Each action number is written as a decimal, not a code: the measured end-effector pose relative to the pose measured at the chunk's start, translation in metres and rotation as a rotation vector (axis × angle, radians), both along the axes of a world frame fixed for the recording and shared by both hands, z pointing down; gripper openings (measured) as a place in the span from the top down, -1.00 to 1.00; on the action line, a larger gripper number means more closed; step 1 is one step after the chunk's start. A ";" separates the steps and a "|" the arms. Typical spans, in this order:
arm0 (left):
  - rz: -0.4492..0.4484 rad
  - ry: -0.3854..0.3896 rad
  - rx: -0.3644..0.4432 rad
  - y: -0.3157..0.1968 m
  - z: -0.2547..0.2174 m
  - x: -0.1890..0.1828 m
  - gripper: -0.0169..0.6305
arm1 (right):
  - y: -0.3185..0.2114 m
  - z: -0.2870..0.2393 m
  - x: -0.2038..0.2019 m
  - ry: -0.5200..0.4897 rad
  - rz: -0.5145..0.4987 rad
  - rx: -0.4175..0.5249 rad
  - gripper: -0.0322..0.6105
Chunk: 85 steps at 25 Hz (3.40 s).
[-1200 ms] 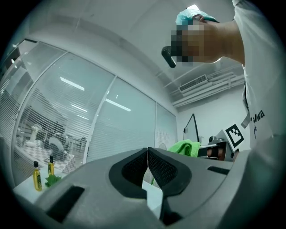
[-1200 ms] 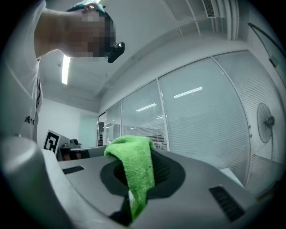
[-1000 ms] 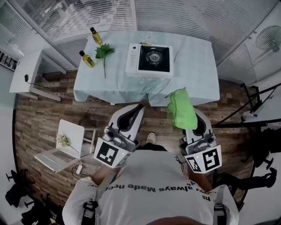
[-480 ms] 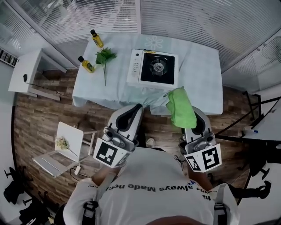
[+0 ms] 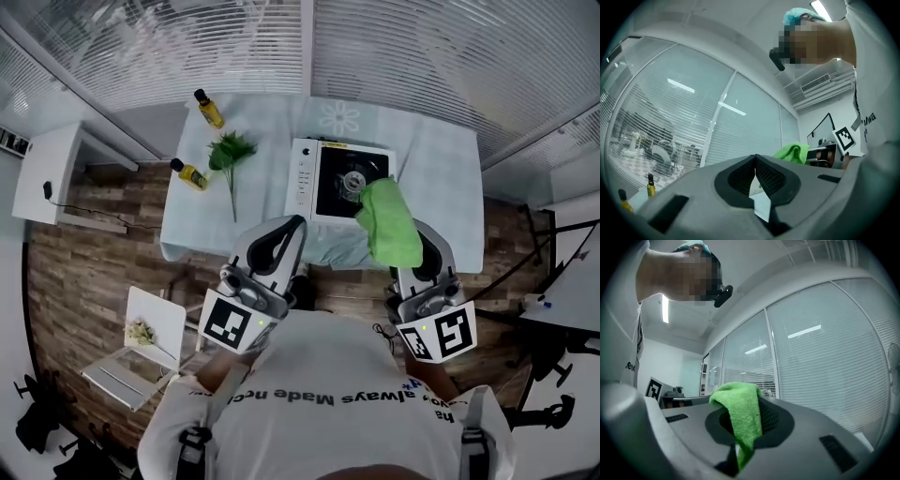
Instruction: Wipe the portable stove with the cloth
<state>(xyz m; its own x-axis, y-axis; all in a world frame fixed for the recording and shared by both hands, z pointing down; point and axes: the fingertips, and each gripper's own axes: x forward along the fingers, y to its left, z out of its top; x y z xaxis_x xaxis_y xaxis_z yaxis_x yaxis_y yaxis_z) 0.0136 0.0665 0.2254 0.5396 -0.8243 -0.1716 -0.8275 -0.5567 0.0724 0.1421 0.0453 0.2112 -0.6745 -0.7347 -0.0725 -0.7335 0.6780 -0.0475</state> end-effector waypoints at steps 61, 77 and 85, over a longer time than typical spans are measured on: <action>0.188 -0.180 -0.597 -0.203 0.354 -0.088 0.91 | -0.214 0.394 -0.173 1.190 -0.284 -0.161 0.83; 0.235 -0.259 -0.571 -0.214 0.351 -0.072 0.91 | -0.096 0.393 -0.189 1.272 -0.465 -0.157 0.83; 0.290 -0.310 -0.598 -0.209 0.363 -0.051 0.91 | -0.043 0.392 -0.177 1.129 -0.534 -0.235 0.83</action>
